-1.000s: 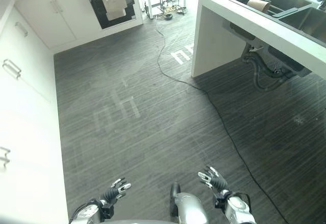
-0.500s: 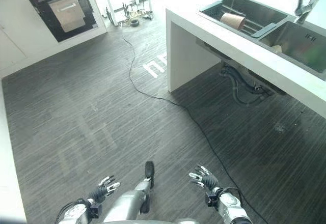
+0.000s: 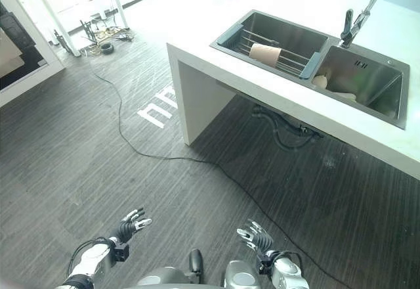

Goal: Place the dishes in the dishwasher.

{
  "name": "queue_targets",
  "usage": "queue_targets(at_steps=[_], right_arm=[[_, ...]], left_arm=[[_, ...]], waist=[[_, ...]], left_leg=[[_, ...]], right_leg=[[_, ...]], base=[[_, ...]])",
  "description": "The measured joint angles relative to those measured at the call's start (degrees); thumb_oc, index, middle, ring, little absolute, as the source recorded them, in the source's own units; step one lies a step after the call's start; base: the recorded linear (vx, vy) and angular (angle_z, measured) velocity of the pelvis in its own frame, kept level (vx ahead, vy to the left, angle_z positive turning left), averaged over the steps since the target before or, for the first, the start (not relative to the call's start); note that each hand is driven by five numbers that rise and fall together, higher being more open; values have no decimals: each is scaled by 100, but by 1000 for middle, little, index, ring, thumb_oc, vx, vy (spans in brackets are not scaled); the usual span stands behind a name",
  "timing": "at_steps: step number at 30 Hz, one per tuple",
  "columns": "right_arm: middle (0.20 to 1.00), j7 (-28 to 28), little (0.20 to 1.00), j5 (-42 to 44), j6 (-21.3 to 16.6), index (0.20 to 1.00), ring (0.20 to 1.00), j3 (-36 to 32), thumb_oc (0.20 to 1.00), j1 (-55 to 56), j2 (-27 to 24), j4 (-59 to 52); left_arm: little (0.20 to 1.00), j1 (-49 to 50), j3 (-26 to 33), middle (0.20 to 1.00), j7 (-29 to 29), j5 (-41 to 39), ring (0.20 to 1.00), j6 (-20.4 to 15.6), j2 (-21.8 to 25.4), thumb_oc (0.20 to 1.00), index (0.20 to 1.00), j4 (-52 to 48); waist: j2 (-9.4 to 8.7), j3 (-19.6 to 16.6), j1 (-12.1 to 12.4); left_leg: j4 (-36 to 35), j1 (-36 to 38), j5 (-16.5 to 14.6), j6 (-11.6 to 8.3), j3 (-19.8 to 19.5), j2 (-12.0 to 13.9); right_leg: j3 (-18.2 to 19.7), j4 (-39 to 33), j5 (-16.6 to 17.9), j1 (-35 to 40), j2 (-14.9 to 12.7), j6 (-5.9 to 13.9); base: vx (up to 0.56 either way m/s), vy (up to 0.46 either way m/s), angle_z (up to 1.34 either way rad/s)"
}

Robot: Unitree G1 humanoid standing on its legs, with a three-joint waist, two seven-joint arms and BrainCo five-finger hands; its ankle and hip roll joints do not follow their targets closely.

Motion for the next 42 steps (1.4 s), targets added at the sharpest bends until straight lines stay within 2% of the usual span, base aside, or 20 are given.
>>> queue_targets(at_steps=[2,3,4,8,12,15,16,17,19,20,22,23,27,31,33,36,38,39,40,42], right_arm=[[1000,18,1000,-48,-72,1000,1000,111,1000,133,-129,-108],[1000,25,1000,-54,-91,1000,1000,99,1000,151,-120,-67],[1000,32,1000,-72,-98,1000,1000,89,1000,143,-120,-63],[1000,122,1000,-149,-86,1000,1000,59,1000,191,-97,-100],[1000,121,1000,-146,-78,1000,1000,58,1000,199,-155,-78],[1000,133,1000,-145,-52,1000,1000,87,1000,136,-221,-94],[1000,131,1000,-143,-53,1000,1000,87,1000,130,-290,-106],[1000,121,1000,-143,-37,1000,1000,139,1000,176,-432,-71],[1000,113,1000,-143,-26,1000,1000,140,1000,267,-476,-85],[1000,105,1000,-142,-29,1000,1000,120,1000,240,-463,-28],[1000,74,1000,-143,-31,1000,1000,118,1000,161,-436,142],[1000,65,1000,-144,-26,1000,1000,121,1000,177,-436,226],[1000,63,1000,-90,-47,1000,1000,115,1000,150,-475,362],[1000,46,1000,-44,-44,1000,1000,102,1000,70,-449,378],[1000,13,1000,-40,-45,1000,1000,-238,1000,88,-422,509],[1000,-38,1000,-48,-43,1000,1000,-527,1000,382,-615,375],[1000,4,1000,-46,-48,1000,1000,-361,1000,537,-531,116],[1000,0,1000,-33,-18,1000,1000,-367,1000,542,-540,33],[1000,21,1000,-31,-12,1000,1000,-327,1000,597,-479,-237],[1000,37,1000,-35,-13,1000,1000,-345,1000,594,-448,-248]], left_arm=[[1000,26,15,1000,7,-5,1000,-13,31,1000,1000,-15],[1000,59,41,1000,15,-14,1000,-66,152,1000,1000,-51],[1000,206,51,1000,22,-13,1000,-59,144,1000,1000,-117],[1000,678,125,1000,56,-4,1000,67,81,1000,1000,-316],[1000,513,83,1000,71,-3,1000,96,-3,1000,1000,-295],[1000,422,-99,1000,114,-7,1000,92,-81,1000,1000,-48],[1000,379,-90,1000,126,-11,1000,86,-144,1000,1000,34],[1000,355,-107,1000,106,-10,1000,65,-236,1000,1000,12],[1000,312,-91,1000,101,-17,1000,66,-261,1000,1000,-7],[1000,287,-91,1000,92,-20,1000,66,-265,1000,1000,-51],[1000,283,-85,1000,19,-20,1000,85,-253,1000,1000,93],[1000,222,-75,1000,4,-20,1000,82,-246,1000,1000,175],[1000,262,-32,1000,-34,-22,1000,92,-236,1000,1000,240],[1000,189,253,1000,-104,-21,1000,89,-233,1000,1000,247],[1000,-46,306,1000,-138,-3,1000,85,-284,1000,1000,475],[1000,-208,-240,1000,-103,44,1000,89,-192,1000,1000,689],[1000,17,-216,1000,71,34,1000,99,132,1000,1000,318],[1000,32,-72,1000,126,19,1000,65,125,1000,1000,-21],[1000,-17,191,1000,182,-20,1000,35,132,1000,1000,-123],[1000,59,160,1000,206,-20,1000,34,135,1000,1000,-110]], waist=[[110,-21,-157],[16,-30,-82],[21,-65,-80],[-64,-412,-34],[-247,-570,-92],[-441,-641,-56],[-445,-641,-71],[-366,-615,-77],[-356,-572,-170],[-401,-535,-174],[-344,-437,-113],[-291,-404,-111],[-276,-324,54],[-394,-237,79],[-514,-49,74],[92,-40,-38],[-169,7,-66],[-79,-21,-72],[-30,-43,-72],[-93,-59,-16]], left_leg=[[-2,32,-134,-143,17,38],[-1,108,-263,-44,271,9],[-2,143,-364,-20,389,35],[5,290,-523,-100,647,192],[221,367,-552,-437,599,397],[1749,-69,-623,-547,338,597],[2684,-482,-641,-600,219,730],[4681,-1691,-645,-846,-338,1193],[4151,-2141,-657,-937,-749,1159],[3463,-2095,-667,-936,-892,939],[627,-1564,-220,-1066,-688,772],[0,-1503,92,-1200,-778,845],[0,-1587,579,-1245,-1192,1254],[5,-1573,508,-1132,-1472,1039],[711,-1604,168,-636,-1030,544],[840,-1079,-280,698,-400,153],[592,-547,-275,618,-265,-175],[361,-457,-147,298,-224,-184],[194,-468,-118,179,-264,-14],[206,-292,-242,-32,-252,7]], right_leg=[[7,-1831,501,-249,-102,393],[36,-2565,1473,-546,-227,494],[-61,-2324,1622,-582,-225,461],[-225,-1754,1289,-1,199,241],[-100,-2896,1235,950,843,-518],[247,-3359,1269,1326,950,-756],[353,-3523,1273,1430,1013,-882],[508,-3615,1422,1534,1313,-1119],[641,-3588,1291,1563,1510,-1355],[776,-3613,1225,1566,1514,-1267],[974,-3943,1250,1833,1638,-1031],[982,-4022,1229,1955,1755,-1020],[1516,-3987,1141,2270,1961,-966],[2075,-3924,1006,2329,1978,-922],[1937,-3689,826,2469,1821,-741],[549,-1133,660,1503,1815,-652],[-61,430,-129,608,430,-635],[156,-179,-64,-95,264,-432],[415,-1903,157,-201,895,-214],[218,-2499,731,-127,1235,-373]], base=[[94,-216,-35],[114,-334,-19],[131,-433,-48],[154,-397,-40],[103,-291,-14],[86,-297,-66],[108,-207,-86],[166,-28,-80],[319,129,-46],[386,236,-63],[385,260,-61],[310,266,-13],[317,377,-71],[345,605,-61],[324,786,-24],[200,490,-37],[142,219,-77],[214,114,-27],[213,74,-3],[147,17,17]])
